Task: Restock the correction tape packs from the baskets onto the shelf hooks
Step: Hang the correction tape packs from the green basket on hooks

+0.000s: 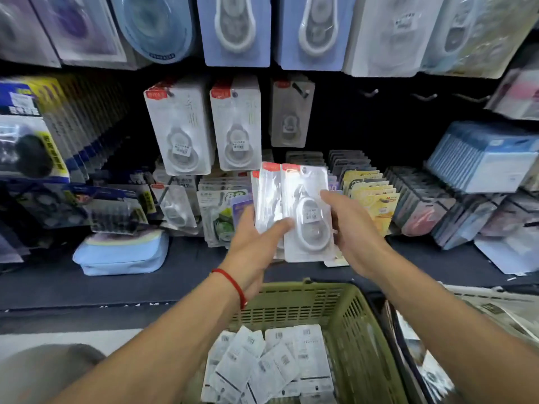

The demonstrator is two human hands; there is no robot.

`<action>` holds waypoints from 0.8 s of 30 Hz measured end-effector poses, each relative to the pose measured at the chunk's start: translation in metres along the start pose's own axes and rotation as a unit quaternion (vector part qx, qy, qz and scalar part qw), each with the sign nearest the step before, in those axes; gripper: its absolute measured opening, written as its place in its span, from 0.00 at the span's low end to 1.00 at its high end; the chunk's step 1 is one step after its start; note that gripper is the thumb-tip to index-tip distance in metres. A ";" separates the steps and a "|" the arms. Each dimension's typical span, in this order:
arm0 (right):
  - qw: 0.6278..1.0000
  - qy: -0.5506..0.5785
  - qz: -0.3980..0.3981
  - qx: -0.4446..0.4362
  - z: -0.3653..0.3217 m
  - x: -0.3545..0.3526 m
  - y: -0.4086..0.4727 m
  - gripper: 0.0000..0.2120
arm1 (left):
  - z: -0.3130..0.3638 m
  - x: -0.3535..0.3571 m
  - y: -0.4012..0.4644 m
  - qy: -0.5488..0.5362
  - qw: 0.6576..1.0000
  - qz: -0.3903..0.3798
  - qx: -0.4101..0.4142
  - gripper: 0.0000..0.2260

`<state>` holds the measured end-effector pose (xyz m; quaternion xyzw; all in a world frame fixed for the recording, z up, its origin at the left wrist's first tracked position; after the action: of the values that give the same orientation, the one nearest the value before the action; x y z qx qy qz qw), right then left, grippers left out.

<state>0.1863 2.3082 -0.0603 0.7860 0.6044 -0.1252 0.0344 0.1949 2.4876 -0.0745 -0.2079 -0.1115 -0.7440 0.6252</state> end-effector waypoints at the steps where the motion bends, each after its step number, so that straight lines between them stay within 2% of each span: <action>1: 0.999 -0.017 -0.023 -0.033 -0.016 -0.004 -0.001 0.18 | 0.018 0.005 0.005 0.009 1.000 -0.011 0.016 0.19; 4: 0.990 -0.057 -0.034 -0.126 -0.050 -0.011 -0.006 0.17 | 0.061 0.017 0.020 0.064 0.994 -0.054 0.071 0.21; 6: 0.988 -0.025 -0.015 -0.148 -0.056 -0.012 -0.003 0.19 | 0.077 0.018 0.026 0.110 0.986 -0.082 0.094 0.20; 8: 0.988 0.001 0.005 -0.155 -0.057 -0.012 0.004 0.17 | 0.086 0.013 0.031 0.138 0.980 -0.093 0.110 0.20; 11: 0.984 -0.007 0.060 -0.167 -0.060 -0.014 0.017 0.12 | 0.098 -0.008 0.037 0.165 0.973 -0.063 0.152 0.17; 16: 0.977 0.002 0.124 -0.175 -0.068 -0.016 0.032 0.14 | 0.108 -0.028 0.039 0.163 0.968 -0.041 0.187 0.21; 24: 0.964 0.022 0.189 -0.183 -0.075 -0.027 0.033 0.19 | 0.117 -0.027 0.031 0.179 0.960 -0.057 0.209 0.18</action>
<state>0.2231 2.2893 0.0153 0.8689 0.4579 0.0143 0.1875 0.2486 2.5549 0.0145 0.0704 -0.1620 -0.7635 0.6212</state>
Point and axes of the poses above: each hand's wrist, its own y-axis towards the middle knuckle, its own x-axis out of the palm, z = x × y, the point moved 8 cm from there along y, towards the middle knuckle, and after that the axes turned 14 degrees about -y, right-handed, at the moved point
